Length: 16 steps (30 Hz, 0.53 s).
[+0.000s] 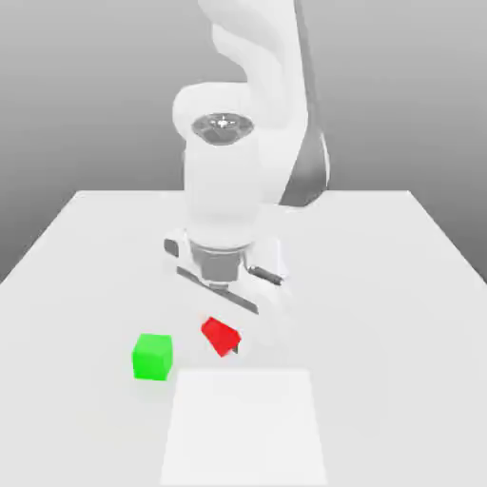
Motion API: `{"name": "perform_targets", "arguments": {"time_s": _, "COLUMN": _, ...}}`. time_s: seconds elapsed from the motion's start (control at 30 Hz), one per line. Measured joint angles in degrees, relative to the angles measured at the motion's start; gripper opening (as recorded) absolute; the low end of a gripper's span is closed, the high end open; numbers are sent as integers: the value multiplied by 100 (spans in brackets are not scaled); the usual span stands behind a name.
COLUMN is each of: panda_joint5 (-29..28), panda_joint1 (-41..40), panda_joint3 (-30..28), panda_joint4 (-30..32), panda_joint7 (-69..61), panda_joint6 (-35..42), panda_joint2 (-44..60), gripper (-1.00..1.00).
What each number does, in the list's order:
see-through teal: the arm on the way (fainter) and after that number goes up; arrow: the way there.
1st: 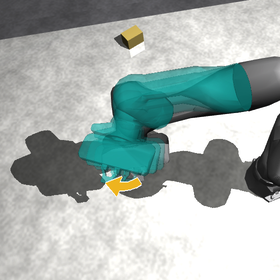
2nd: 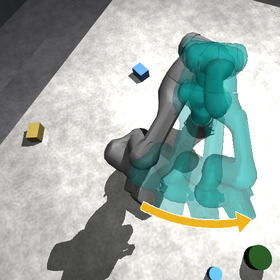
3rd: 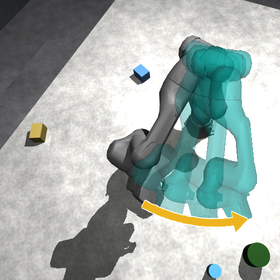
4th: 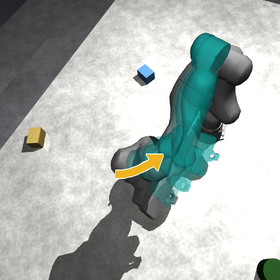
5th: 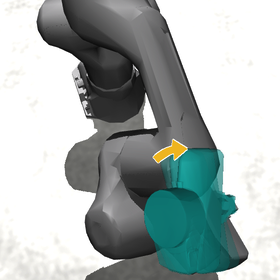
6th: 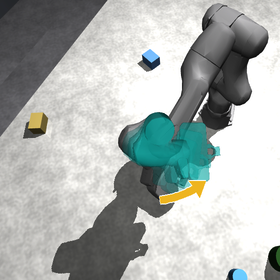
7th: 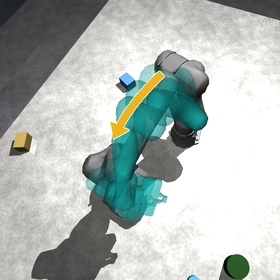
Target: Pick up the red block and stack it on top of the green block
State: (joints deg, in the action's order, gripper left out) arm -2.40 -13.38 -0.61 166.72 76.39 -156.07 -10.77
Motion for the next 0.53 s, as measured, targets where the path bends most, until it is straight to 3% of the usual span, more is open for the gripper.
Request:
{"name": "perform_targets", "arguments": {"time_s": 0.13, "panda_joint5": -230, "panda_joint1": -592, "panda_joint3": -641, "panda_joint4": 360, "panda_joint7": -744, "panda_joint6": 157, "panda_joint2": -515, "gripper": -100}}
{"name": "perform_targets", "arguments": {"time_s": 0.37, "panda_joint5": 87, "panda_joint1": -535, "panda_joint3": -767, "panda_joint4": 359, "panda_joint7": -1082, "panda_joint6": -1089, "panda_joint2": 737, "gripper": -100}}
{"name": "perform_targets", "arguments": {"time_s": 0.4, "panda_joint5": 167, "panda_joint1": -506, "panda_joint3": -764, "panda_joint4": 353, "panda_joint7": -1136, "panda_joint6": -1260, "panda_joint2": 916, "gripper": 100}}
{"name": "perform_targets", "arguments": {"time_s": 0.53, "panda_joint5": 166, "panda_joint1": -500, "panda_joint3": -764, "panda_joint4": 353, "panda_joint7": -1136, "panda_joint6": -1261, "panda_joint2": 916, "gripper": 100}}
